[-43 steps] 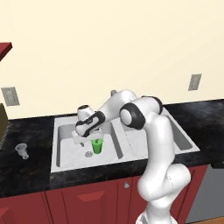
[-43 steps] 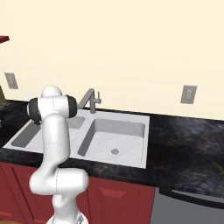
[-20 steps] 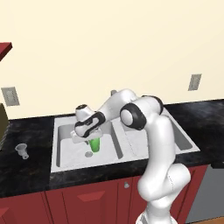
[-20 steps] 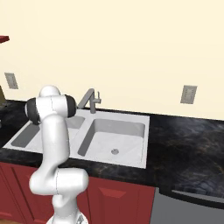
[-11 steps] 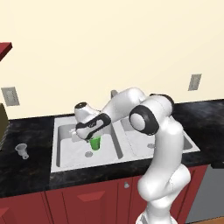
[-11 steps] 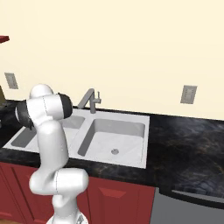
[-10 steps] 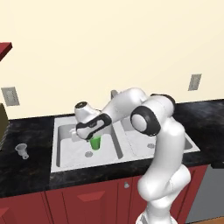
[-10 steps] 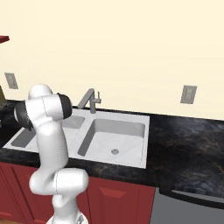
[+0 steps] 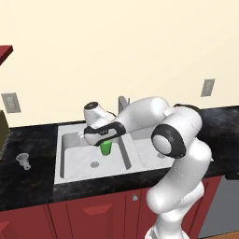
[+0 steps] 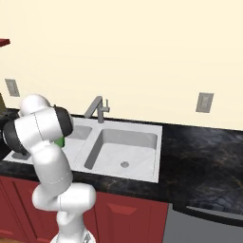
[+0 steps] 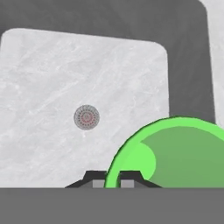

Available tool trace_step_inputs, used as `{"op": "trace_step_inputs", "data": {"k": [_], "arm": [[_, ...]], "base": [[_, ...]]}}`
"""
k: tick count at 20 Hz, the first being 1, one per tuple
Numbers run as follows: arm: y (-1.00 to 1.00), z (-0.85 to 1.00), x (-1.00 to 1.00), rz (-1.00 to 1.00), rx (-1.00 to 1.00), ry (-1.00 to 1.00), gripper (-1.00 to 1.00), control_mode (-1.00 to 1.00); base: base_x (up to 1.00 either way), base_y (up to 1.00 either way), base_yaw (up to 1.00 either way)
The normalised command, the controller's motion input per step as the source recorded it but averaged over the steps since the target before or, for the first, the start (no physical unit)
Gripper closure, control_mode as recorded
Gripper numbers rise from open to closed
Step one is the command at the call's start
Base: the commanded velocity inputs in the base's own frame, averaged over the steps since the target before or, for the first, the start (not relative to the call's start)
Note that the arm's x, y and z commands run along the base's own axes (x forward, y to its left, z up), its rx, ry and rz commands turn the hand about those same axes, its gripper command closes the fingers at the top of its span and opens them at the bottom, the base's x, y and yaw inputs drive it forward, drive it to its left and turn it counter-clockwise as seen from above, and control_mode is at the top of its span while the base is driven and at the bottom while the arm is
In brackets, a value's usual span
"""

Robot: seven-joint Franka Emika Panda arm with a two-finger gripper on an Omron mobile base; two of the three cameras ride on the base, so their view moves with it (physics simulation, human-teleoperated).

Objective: Move any existing items from the left basin to the right basin for drying. Then move the measuring cup from the counter to the left basin of the sink for washing.

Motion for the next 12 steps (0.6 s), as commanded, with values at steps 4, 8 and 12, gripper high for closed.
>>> {"op": "trace_step_inputs", "data": {"k": [4, 8, 12], "arm": [[-0.22, 0.56, -0.16, 0.00, 0.00, 0.00, 1.00, -1.00], [-0.22, 0.48, -0.18, 0.00, 0.00, 0.00, 1.00, -1.00], [-0.24, 0.36, -0.21, 0.00, 0.00, 0.00, 1.00, -1.00]], "base": [[0.00, 0.00, 0.00], [0.00, 0.00, 0.00], [0.00, 0.00, 0.00]]}}
